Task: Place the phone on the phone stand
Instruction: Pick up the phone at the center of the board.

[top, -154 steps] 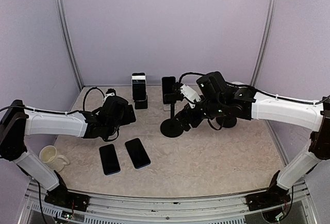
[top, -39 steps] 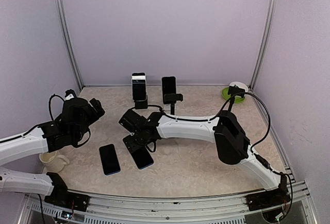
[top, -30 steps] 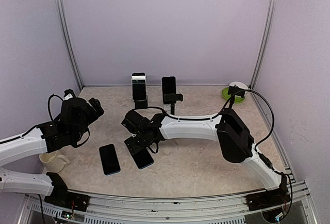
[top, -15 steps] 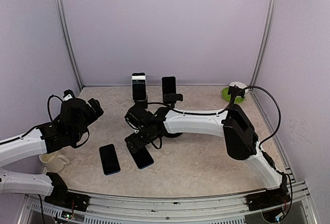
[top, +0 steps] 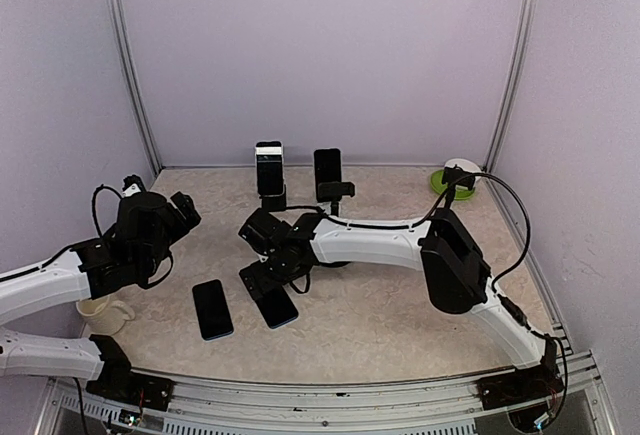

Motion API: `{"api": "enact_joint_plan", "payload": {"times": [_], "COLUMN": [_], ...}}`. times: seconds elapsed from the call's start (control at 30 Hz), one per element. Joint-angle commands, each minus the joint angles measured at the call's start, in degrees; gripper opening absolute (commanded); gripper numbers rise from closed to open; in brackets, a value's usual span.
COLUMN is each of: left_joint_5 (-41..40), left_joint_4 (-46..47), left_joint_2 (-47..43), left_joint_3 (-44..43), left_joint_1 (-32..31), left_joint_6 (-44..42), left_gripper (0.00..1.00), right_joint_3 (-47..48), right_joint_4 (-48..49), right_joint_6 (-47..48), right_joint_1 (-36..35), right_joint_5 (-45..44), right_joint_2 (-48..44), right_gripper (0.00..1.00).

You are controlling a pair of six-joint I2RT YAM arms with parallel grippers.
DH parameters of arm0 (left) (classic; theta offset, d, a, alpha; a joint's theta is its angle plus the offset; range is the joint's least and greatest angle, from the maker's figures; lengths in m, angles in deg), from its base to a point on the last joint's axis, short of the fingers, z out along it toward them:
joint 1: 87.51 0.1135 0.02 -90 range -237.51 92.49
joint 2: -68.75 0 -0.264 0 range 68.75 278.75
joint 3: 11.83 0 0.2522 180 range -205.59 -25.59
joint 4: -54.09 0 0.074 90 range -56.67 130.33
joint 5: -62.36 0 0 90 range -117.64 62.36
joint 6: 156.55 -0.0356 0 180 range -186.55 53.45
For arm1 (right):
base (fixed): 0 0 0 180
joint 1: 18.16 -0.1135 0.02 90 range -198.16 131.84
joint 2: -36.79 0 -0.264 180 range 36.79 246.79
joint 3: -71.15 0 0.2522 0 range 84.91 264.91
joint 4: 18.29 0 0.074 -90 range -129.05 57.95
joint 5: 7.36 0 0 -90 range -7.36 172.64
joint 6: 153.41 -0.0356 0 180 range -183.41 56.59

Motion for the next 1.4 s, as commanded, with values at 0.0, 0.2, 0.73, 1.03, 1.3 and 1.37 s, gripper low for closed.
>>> {"api": "enact_joint_plan", "payload": {"times": [0.0, 0.2, 0.73, 1.03, 1.3, 1.37], "left_joint_5": [-0.43, -0.07, 0.73, 0.23, 0.26, 0.3], "left_joint_4": [0.9, 1.02, 2.2, 2.34, 2.25, 2.26], "left_joint_2": [-1.0, -1.17, -2.27, -4.0, -3.86, -3.77], "left_joint_3": [0.99, 1.36, 2.05, 2.86, 3.1, 3.07], "left_joint_1": [0.13, 0.18, 0.27, 0.27, 0.26, 0.25], "left_joint_6": [-0.45, -0.44, -1.1, -1.17, -0.96, -0.93], "left_gripper": [0.99, 0.99, 0.99, 0.99, 0.99, 0.99], "right_joint_3": [1.6, 2.44, 5.84, 5.15, 9.34, 9.37], "right_joint_4": [-1.81, -2.76, -7.36, -8.45, -10.72, -10.75], "right_joint_6": [-1.95, -2.23, -1.42, -1.88, -0.8, -0.53], "right_joint_1": [-0.81, -1.33, -2.87, -2.96, -3.4, -3.43], "right_joint_5": [-1.13, -1.93, -5.62, -5.42, -4.99, -4.94], "right_joint_2": [1.69, 2.41, 4.8, 5.08, 7.64, 7.81], "right_gripper": [1.0, 1.0, 1.0, 0.78, 0.88, 0.89]}}
